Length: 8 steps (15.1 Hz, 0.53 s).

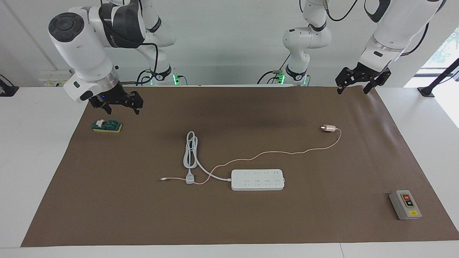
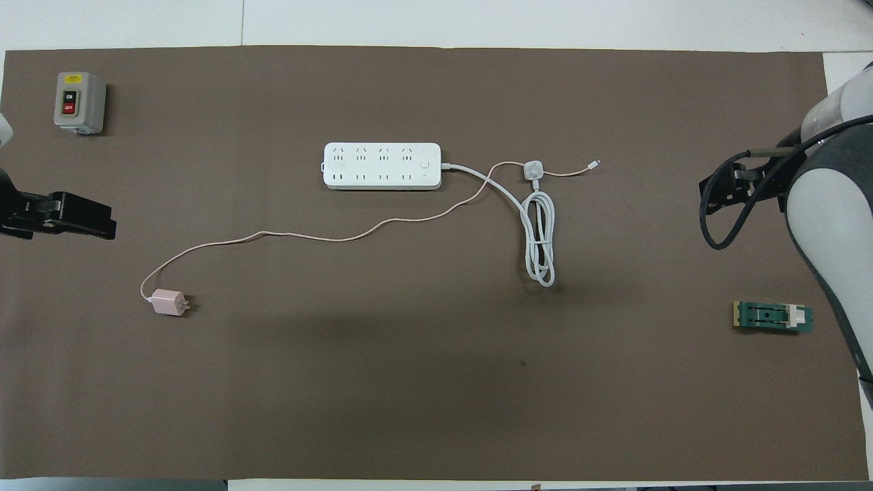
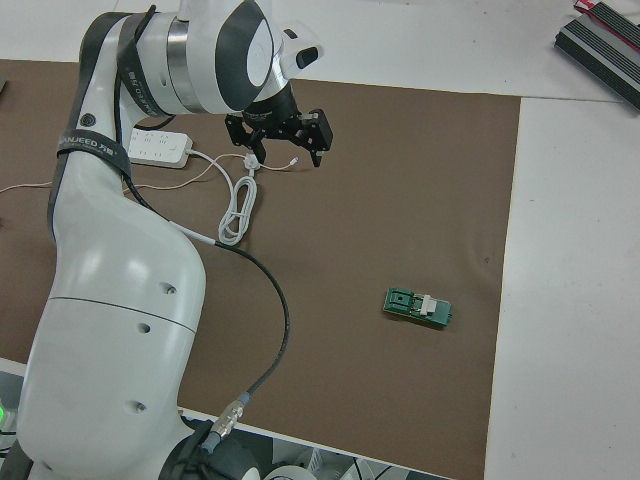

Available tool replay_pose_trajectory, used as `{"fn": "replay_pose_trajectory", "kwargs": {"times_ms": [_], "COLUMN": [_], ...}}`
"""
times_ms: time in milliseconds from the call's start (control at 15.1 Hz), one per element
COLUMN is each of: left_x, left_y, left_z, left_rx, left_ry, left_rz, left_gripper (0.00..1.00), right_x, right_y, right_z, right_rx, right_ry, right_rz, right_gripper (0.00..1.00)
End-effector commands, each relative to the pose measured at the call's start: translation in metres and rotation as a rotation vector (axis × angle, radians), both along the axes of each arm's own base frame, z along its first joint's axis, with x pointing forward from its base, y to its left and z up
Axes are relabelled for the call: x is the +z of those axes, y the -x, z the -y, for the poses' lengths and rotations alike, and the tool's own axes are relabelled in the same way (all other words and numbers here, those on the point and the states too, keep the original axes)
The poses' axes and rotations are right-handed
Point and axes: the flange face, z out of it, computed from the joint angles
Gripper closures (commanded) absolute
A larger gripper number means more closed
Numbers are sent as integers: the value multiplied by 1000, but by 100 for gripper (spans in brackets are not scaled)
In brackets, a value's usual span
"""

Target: Unplug charger and place it aside

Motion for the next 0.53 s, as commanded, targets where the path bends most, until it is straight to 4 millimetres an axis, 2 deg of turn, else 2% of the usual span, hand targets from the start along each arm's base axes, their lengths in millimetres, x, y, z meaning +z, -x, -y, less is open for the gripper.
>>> {"fn": "replay_pose_trajectory", "kwargs": {"times_ms": [0, 462], "left_x": [5, 4], "left_y": [9, 10], "left_z": [1, 3], "left_rx": [0, -3], "left_ry": [6, 6], "left_rz": [12, 4], "left_gripper": [0, 0], "right_x": [1, 0], "right_y": [17, 35], "right_z": [2, 8], "right_rx": [26, 14], "right_ry": [6, 3], "right_rz": [-12, -27], "right_gripper": [0, 0]}}
